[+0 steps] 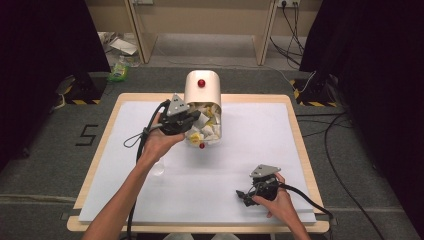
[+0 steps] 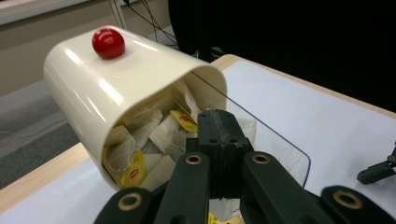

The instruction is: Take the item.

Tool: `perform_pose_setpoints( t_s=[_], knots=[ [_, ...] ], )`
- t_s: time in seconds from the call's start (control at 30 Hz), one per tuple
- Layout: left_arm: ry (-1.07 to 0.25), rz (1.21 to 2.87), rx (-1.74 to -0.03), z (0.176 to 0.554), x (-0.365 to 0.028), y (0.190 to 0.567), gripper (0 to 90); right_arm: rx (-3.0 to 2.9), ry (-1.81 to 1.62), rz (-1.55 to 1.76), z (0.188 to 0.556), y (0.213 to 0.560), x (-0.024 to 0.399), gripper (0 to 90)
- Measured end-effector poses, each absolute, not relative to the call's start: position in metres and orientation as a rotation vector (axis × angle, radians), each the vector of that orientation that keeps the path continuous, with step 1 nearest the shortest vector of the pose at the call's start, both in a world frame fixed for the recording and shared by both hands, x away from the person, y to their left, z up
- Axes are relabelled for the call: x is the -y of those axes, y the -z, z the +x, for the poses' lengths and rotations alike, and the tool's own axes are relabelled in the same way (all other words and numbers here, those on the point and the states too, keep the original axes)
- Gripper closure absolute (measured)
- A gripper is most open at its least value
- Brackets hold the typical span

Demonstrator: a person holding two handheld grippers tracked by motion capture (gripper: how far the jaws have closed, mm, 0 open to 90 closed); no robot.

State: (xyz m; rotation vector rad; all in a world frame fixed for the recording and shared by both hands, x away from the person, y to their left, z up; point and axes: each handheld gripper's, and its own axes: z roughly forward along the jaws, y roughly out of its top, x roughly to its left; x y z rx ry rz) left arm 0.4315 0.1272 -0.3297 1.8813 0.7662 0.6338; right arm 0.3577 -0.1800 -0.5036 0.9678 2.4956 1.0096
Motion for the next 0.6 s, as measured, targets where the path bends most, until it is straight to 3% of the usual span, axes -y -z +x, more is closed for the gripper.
perform_pose_setpoints(
  t_s=[0.6],
  knots=[
    [-0.666,1.81,-0.735,0.415,-0.152,0.301,89.2,-2.495,-1.008,0.965,0.358,0.504,0.18,0.3]
  ],
)
